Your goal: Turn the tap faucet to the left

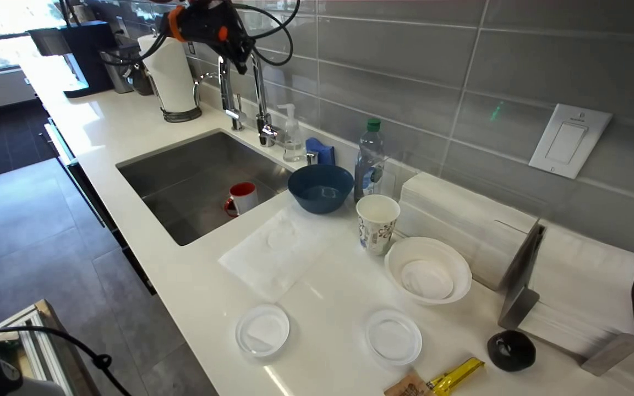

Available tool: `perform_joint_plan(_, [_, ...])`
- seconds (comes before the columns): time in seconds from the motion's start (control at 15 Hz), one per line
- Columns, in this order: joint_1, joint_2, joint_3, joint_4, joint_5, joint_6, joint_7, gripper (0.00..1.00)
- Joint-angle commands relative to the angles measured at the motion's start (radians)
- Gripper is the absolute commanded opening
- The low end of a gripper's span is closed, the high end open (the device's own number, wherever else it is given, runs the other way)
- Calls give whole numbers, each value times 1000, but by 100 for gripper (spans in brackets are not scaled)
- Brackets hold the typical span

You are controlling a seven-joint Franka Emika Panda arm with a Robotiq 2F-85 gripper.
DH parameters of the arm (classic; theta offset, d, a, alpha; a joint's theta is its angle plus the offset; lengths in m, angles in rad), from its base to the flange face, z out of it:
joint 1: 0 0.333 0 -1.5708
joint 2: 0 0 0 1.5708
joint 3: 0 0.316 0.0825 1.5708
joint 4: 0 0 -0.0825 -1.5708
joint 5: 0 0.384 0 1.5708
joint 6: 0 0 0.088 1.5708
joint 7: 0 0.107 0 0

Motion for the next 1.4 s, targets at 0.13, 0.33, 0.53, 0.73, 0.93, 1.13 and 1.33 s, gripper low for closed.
perform_joint_plan(0.13, [4,58,36,68,210,0,-177,0])
perform_joint_plan(0.33, [6,63,57,83,296,-22,-244,0])
perform_joint_plan(0.53, [21,71,84,102,334,-63,-280,0])
perform_joint_plan(0.73, [45,109,112,130,325,-56,-294,0])
perform_joint_plan(0.93, [61,161,141,174,328,-34,-312,0])
perform_joint_plan(1.13, [63,232,174,239,349,-21,-341,0])
perform_joint_plan(1.33, [61,311,208,315,360,2,-371,0])
